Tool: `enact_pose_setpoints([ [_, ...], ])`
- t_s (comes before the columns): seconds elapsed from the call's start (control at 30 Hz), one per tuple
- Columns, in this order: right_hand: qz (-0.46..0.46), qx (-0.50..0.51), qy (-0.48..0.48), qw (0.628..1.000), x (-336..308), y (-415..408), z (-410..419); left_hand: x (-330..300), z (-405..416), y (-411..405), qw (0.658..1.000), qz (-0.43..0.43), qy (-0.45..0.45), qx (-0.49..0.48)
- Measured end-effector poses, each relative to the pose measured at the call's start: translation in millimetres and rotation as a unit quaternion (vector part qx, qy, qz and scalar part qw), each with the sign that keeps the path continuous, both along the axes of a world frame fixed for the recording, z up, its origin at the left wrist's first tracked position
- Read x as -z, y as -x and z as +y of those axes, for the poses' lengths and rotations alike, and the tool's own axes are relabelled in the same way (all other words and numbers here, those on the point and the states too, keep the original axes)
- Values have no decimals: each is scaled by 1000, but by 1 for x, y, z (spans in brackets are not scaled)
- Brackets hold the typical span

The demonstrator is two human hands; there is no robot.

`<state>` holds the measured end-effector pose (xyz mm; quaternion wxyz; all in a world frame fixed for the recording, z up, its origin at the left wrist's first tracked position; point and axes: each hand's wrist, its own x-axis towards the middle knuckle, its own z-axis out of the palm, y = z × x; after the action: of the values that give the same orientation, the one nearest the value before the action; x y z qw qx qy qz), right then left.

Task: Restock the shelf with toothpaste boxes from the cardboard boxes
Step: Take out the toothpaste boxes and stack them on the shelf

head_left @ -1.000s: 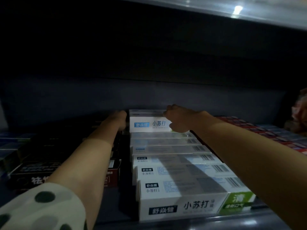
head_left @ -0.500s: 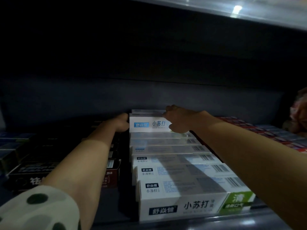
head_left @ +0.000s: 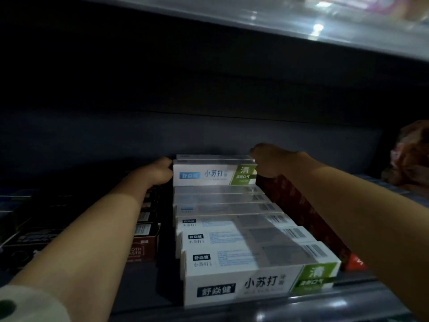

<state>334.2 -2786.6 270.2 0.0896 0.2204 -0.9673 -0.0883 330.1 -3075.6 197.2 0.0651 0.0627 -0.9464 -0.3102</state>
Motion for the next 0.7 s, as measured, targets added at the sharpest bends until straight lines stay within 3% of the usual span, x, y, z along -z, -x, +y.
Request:
enact_pose_setpoints([
  [0.27, -12, 60, -16, 998, 24, 28, 13, 10, 4, 1, 999, -20, -34, -25],
  [0.7, -95, 60, 85, 990, 40, 61, 22, 9, 16, -3, 994, -13, -98, -49],
])
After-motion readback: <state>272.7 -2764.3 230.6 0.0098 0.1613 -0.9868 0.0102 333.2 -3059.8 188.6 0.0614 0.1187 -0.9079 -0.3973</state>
